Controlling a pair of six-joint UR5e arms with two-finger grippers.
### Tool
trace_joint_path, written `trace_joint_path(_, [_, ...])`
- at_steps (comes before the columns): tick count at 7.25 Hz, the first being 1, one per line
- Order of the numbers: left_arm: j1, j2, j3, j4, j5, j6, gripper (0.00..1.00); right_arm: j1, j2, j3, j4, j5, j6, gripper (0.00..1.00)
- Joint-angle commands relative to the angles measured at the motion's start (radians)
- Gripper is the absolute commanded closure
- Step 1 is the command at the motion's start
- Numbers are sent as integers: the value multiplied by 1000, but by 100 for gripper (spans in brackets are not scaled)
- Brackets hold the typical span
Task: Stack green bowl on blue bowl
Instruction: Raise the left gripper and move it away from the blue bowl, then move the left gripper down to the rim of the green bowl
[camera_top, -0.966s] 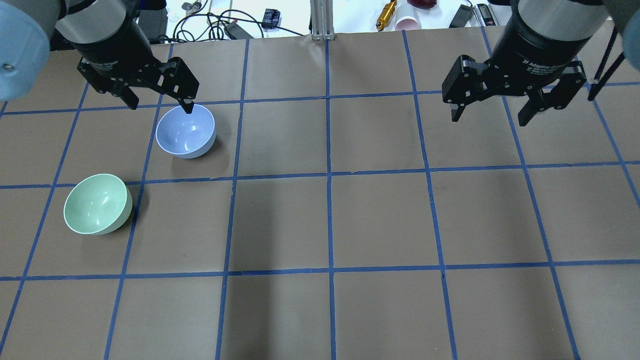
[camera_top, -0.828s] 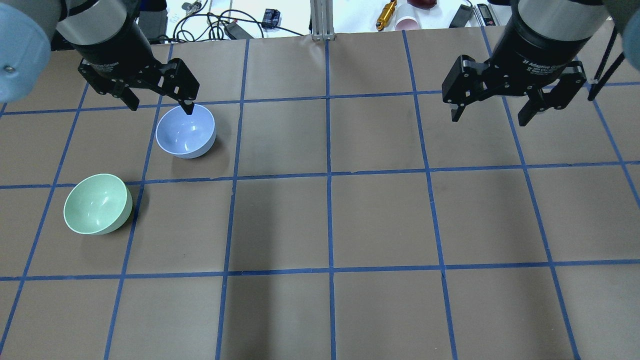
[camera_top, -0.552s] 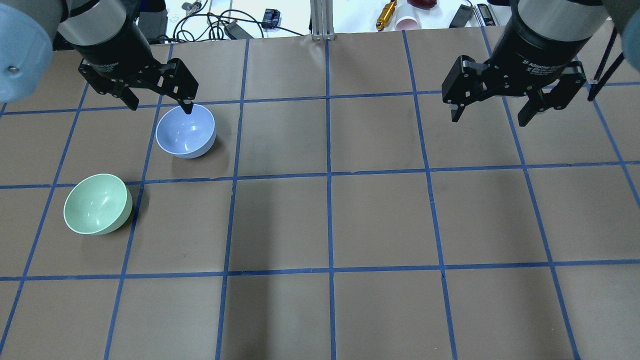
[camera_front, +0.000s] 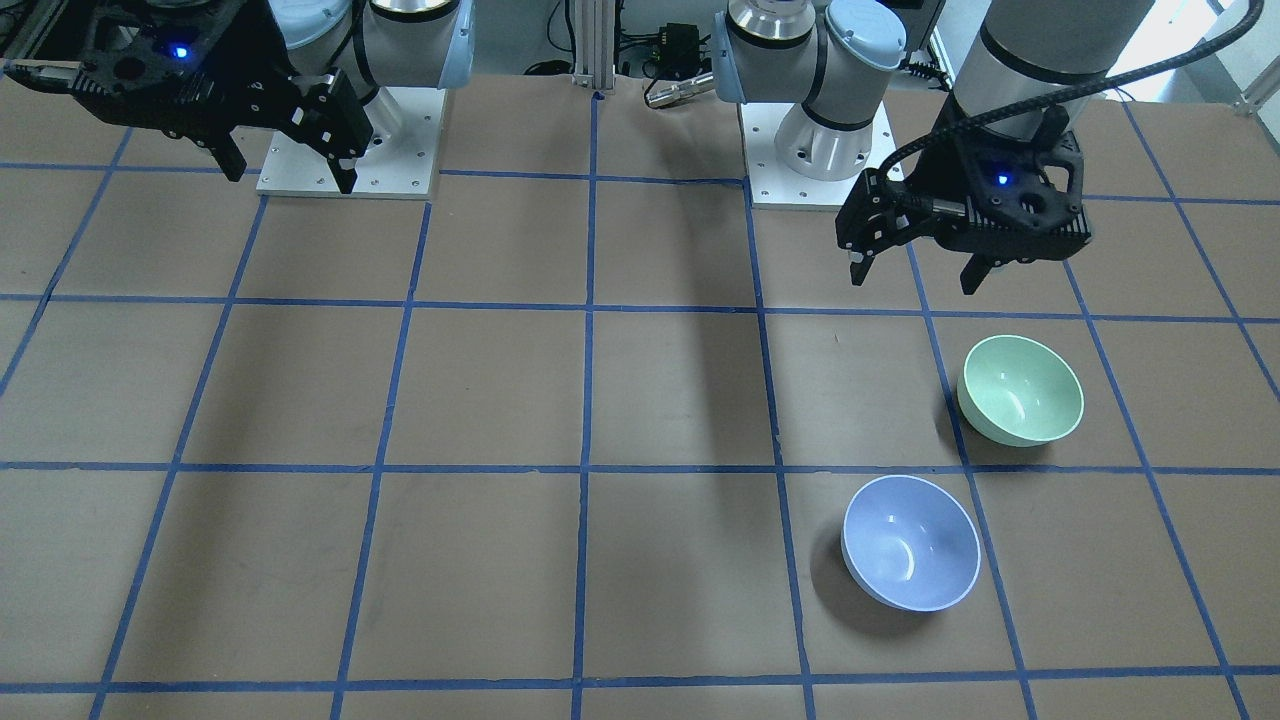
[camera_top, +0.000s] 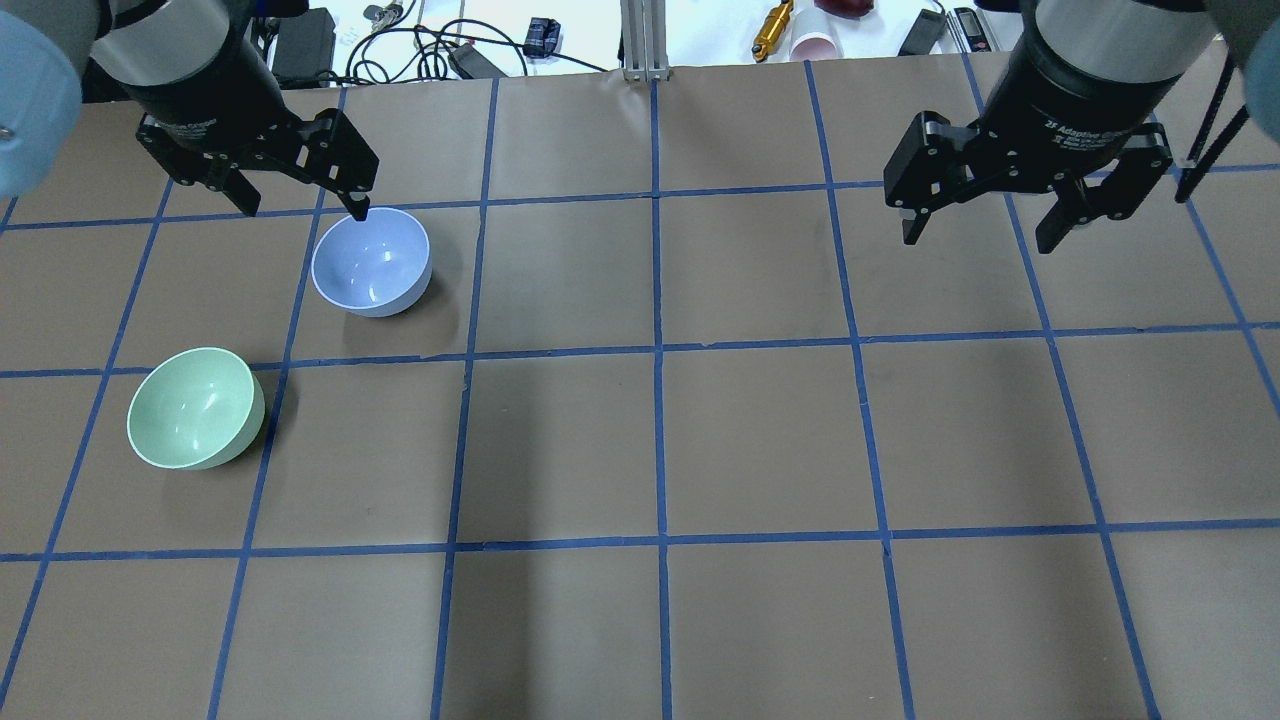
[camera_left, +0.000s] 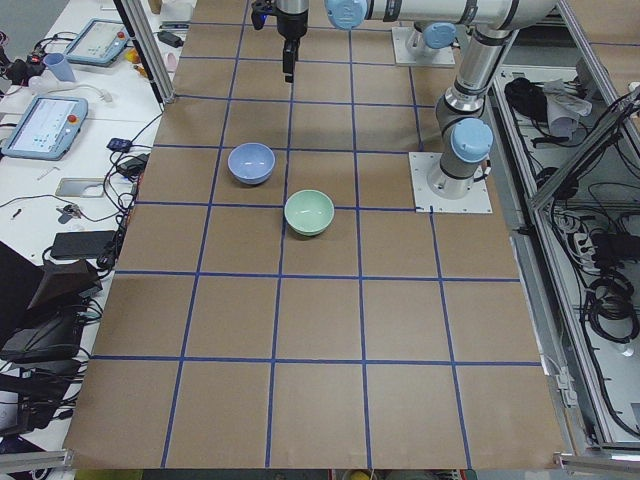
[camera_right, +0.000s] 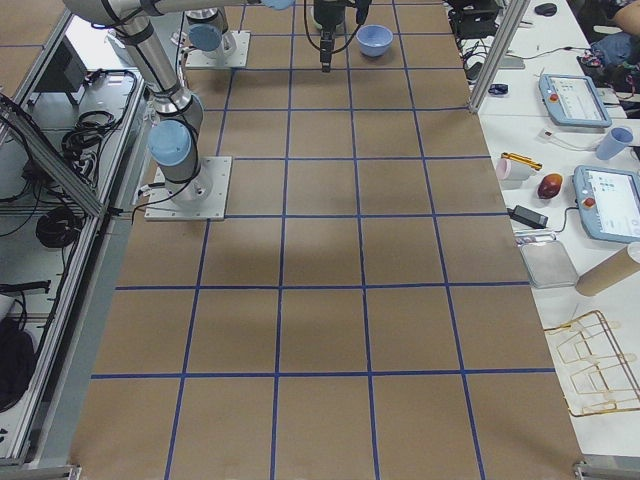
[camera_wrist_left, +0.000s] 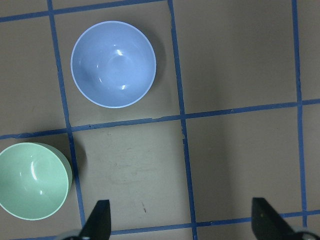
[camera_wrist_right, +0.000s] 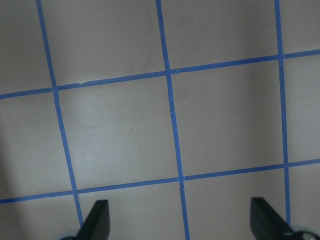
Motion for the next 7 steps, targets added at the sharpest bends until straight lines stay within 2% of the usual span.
trace_joint_path(1, [19, 1, -5, -8, 5, 3, 0, 0, 0, 1, -1, 0, 0, 0])
trace_joint_path(4, [176, -17, -24, -28, -2, 44, 0, 0, 0, 1, 1, 0, 0, 0])
trace_joint_path(7, [377, -45, -65, -13, -12, 278, 0, 0, 0, -1, 1, 0, 0, 0])
